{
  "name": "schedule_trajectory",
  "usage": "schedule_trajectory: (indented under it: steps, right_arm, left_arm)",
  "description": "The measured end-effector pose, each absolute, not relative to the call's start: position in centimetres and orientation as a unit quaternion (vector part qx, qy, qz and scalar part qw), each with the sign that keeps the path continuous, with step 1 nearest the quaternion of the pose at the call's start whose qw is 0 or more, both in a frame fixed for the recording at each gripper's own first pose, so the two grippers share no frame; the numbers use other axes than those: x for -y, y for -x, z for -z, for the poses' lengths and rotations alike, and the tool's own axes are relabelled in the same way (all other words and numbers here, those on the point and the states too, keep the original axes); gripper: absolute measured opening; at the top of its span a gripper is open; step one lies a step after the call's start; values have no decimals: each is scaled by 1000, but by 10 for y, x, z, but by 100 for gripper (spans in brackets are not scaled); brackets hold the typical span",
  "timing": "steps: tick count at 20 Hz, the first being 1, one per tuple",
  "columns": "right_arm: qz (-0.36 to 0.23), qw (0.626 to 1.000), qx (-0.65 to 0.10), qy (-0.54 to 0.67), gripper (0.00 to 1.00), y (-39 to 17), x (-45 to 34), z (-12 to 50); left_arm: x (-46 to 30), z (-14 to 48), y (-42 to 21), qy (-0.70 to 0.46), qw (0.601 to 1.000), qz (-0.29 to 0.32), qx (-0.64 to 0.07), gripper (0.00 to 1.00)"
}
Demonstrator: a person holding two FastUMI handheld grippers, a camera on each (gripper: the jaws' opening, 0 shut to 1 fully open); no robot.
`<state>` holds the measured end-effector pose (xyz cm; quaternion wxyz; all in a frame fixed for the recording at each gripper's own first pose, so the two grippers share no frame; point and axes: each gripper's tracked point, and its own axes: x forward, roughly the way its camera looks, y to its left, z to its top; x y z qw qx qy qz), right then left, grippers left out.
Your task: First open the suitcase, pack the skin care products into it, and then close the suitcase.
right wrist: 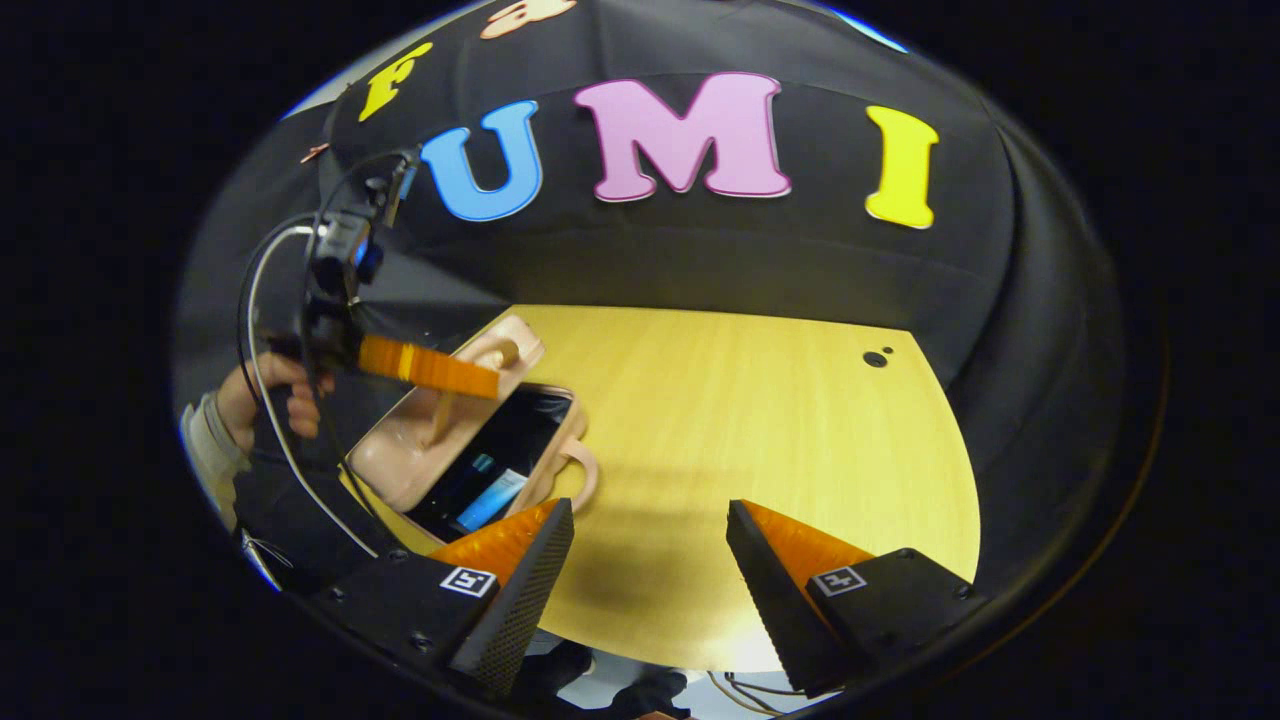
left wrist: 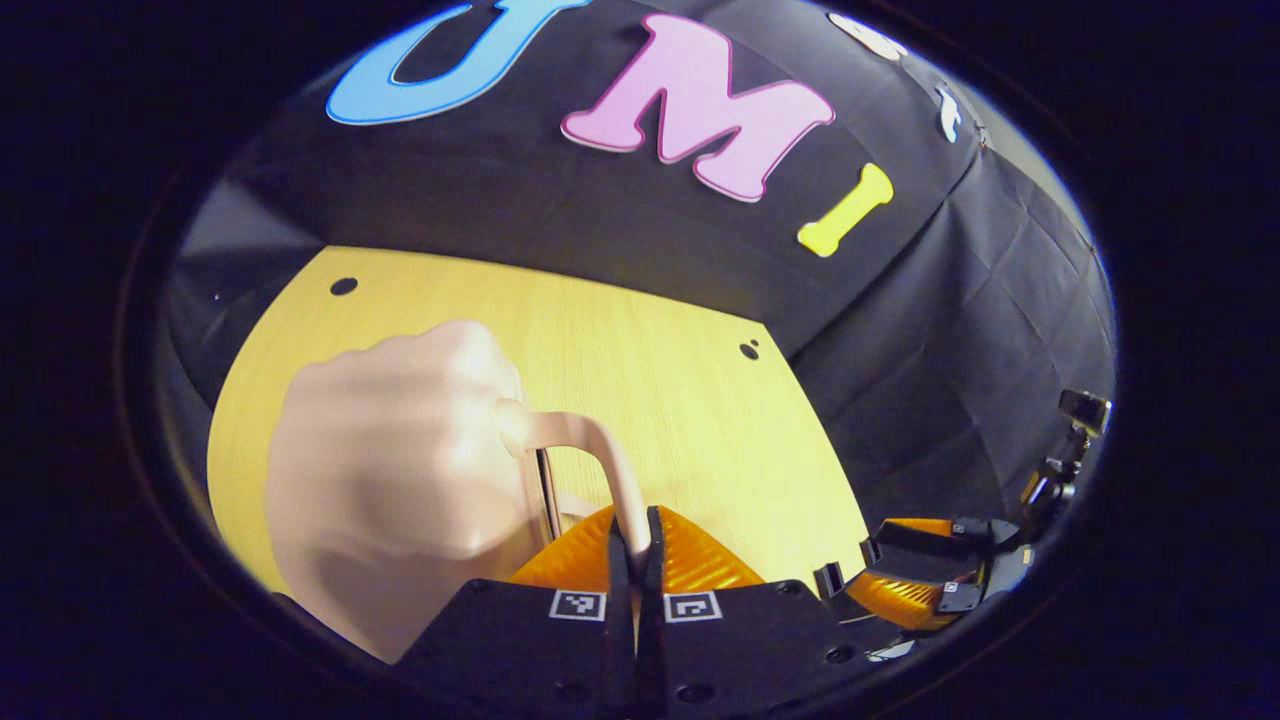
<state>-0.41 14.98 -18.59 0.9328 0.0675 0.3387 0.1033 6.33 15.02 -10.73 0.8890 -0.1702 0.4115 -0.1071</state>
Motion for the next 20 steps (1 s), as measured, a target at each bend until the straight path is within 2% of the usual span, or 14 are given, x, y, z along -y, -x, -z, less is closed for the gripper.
schedule_trajectory:
  steps: [4,8,9,10,11,12,13,15,19,20]
  right_arm:
    - [-69,937,-336,-70,98,19,-118,186]
    - [-34,938,-334,-83,98,30,-96,184]
    - [-32,941,-326,-83,98,29,-92,179]
    - [-32,944,-317,-84,98,25,-89,174]
    - [-32,948,-306,-83,98,23,-87,168]
    - [-27,954,-287,-82,98,19,-81,155]
    - [-26,958,-273,-84,98,18,-75,147]
    - [-32,963,-256,-78,98,16,-70,137]
    - [-32,976,-208,-52,98,0,-58,104]
    - [-34,980,-190,-50,98,-6,-58,90]
  left_arm:
    - [-117,172,-56,145,867,97,-467,7]
    - [-112,189,-50,120,860,90,-488,11]
    - [-110,189,-50,120,858,77,-493,16]
    - [-112,187,-50,113,861,72,-491,28]
    - [-115,182,-49,101,867,66,-484,31]
    - [-120,166,-52,69,888,52,-453,61]
    - [-122,151,-55,47,903,41,-425,76]
    - [-119,110,-57,26,928,29,-372,95]
    - [-118,23,-52,7,961,4,-275,98]
    - [-118,-2,-50,4,967,-6,-254,94]
